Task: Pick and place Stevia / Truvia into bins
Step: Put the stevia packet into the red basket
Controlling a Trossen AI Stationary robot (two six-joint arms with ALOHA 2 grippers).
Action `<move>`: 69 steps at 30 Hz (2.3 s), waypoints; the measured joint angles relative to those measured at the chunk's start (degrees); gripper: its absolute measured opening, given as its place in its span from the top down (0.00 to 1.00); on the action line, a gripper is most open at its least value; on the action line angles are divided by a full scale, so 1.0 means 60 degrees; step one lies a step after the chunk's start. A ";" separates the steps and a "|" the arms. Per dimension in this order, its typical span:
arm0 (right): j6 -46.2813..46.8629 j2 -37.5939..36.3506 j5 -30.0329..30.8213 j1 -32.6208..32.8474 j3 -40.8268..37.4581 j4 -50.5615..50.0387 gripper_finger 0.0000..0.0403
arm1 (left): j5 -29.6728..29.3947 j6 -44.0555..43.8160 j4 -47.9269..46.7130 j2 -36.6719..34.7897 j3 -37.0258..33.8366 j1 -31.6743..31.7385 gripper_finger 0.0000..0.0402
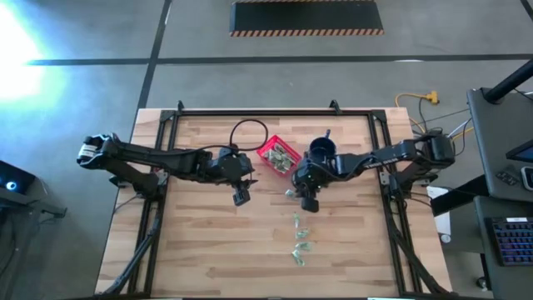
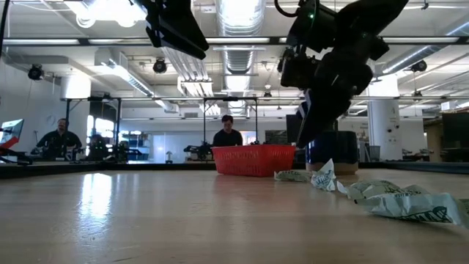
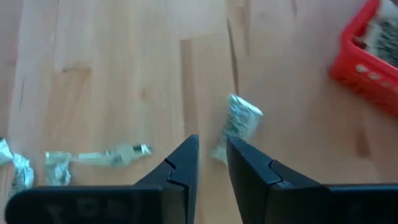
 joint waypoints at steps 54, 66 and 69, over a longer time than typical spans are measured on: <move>-0.0971 -0.0753 0.2673 0.0366 0.0273 0.0872 0.97 | 0.0109 -0.0030 -0.0005 0.0001 -0.0058 -0.0011 0.62; -0.1590 -0.0880 0.4577 -0.0072 0.0482 0.1204 0.97 | 0.0080 0.0014 0.0013 0.0000 -0.0058 -0.0011 0.62; -0.1591 -0.0820 0.4746 -0.0357 0.0475 0.1343 0.97 | 0.0080 -0.0007 0.0052 0.0000 -0.0058 -0.0011 0.62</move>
